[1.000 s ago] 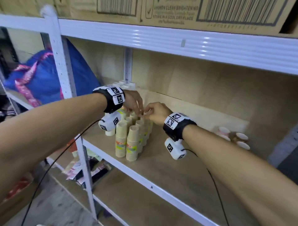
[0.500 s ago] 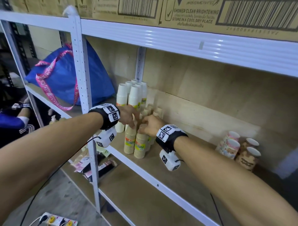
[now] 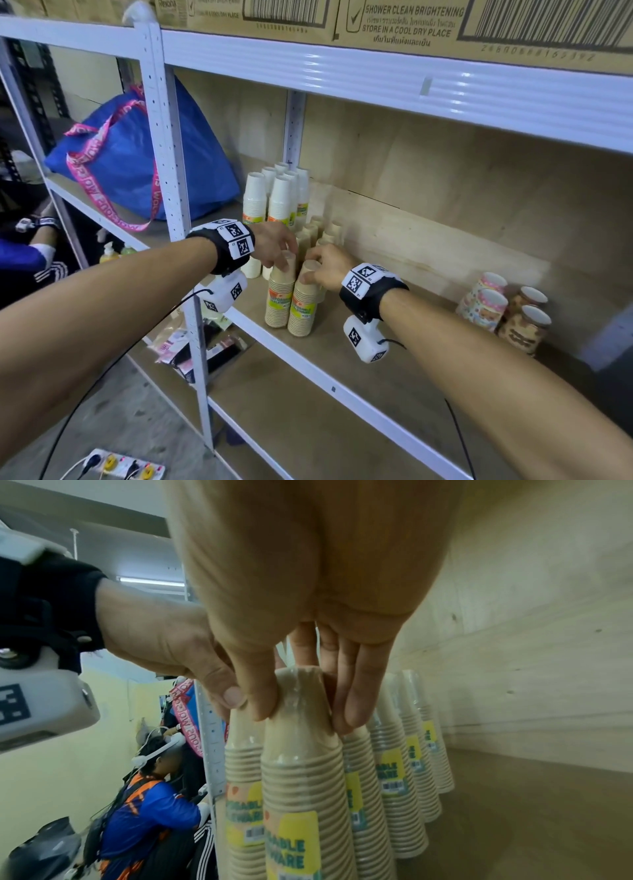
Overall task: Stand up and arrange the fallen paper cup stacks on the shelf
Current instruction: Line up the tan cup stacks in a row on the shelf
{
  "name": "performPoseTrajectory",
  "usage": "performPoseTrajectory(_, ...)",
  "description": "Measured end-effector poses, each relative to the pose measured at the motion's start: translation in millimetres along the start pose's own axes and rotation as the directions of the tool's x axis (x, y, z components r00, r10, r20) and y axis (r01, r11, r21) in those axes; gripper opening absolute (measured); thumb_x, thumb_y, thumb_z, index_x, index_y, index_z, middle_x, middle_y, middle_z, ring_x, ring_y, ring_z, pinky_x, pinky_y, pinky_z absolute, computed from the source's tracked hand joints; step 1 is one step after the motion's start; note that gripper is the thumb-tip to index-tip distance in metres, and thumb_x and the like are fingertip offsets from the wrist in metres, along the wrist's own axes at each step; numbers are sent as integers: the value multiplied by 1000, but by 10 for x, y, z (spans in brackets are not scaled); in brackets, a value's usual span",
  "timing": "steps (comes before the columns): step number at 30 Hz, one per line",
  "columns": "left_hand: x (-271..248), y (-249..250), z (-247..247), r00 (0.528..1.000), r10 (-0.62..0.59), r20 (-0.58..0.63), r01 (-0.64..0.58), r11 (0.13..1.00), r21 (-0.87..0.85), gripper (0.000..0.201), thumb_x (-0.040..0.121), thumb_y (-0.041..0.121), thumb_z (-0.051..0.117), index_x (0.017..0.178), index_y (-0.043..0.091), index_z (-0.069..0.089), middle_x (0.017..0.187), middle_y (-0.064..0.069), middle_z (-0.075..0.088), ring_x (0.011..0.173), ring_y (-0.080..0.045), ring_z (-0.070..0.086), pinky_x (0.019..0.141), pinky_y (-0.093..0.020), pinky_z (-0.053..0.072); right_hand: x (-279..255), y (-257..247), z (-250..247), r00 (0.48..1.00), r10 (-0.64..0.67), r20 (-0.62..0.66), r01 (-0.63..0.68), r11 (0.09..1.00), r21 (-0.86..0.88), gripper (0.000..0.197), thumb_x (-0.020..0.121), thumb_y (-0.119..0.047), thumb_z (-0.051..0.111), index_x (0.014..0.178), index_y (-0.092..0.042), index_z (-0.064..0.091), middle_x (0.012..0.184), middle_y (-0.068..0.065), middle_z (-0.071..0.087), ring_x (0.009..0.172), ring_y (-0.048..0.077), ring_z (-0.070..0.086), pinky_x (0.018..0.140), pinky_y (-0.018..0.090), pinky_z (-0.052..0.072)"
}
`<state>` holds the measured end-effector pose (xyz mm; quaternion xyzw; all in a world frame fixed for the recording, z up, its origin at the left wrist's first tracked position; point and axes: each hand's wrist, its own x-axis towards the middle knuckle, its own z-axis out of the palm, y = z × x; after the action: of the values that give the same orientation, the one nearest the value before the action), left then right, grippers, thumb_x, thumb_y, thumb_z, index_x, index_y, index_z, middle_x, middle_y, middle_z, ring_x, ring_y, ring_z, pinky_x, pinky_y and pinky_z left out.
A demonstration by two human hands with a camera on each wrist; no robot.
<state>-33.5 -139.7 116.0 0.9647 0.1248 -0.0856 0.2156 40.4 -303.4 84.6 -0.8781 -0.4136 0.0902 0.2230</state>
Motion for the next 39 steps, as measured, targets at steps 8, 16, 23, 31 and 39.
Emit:
performPoseTrajectory(8,167,512,-82,992,107,62,-109,994,29,42,79,14,80,117,18,65,117,-6,62,96,-26,69,70,-26,58,-133,370,-408,995,102,16,-102,993,64,38,76,-25,82,108,-9,68,96,2,61,76,17,61,74,35,55)
performPoseTrajectory(16,548,1083,-143,974,224,4,-224,970,97,37,80,9,77,115,14,68,110,-4,63,81,-17,62,69,-31,55,-210,810,-814,956,281,-85,-280,960,27,32,72,-24,84,98,-16,67,85,-5,60,72,15,62,67,30,53)
performPoseTrajectory(23,1029,1410,-28,953,296,-59,-289,952,104,38,78,5,76,113,16,67,113,-3,60,99,-24,62,73,-31,54,-247,1154,-1069,893,400,-207,-411,911,-14,34,79,-17,76,109,-7,67,92,1,58,83,18,56,55,20,39)
performPoseTrajectory(31,1561,1739,82,925,367,-103,-354,927,126,37,85,-1,66,121,8,64,125,-7,60,110,-24,60,81,-27,49,-31,1521,-1136,782,522,-339,-544,838,36,28,80,-10,72,107,-2,67,110,14,68,100,28,65,78,31,52)
performPoseTrajectory(39,2045,1852,90,936,338,-101,-331,940,80,38,87,0,62,124,11,63,128,-8,59,110,-25,61,76,-23,44,310,1837,-1209,767,550,-330,-582,813,3,25,82,-10,65,107,-6,63,108,9,64,100,27,62,83,34,55)
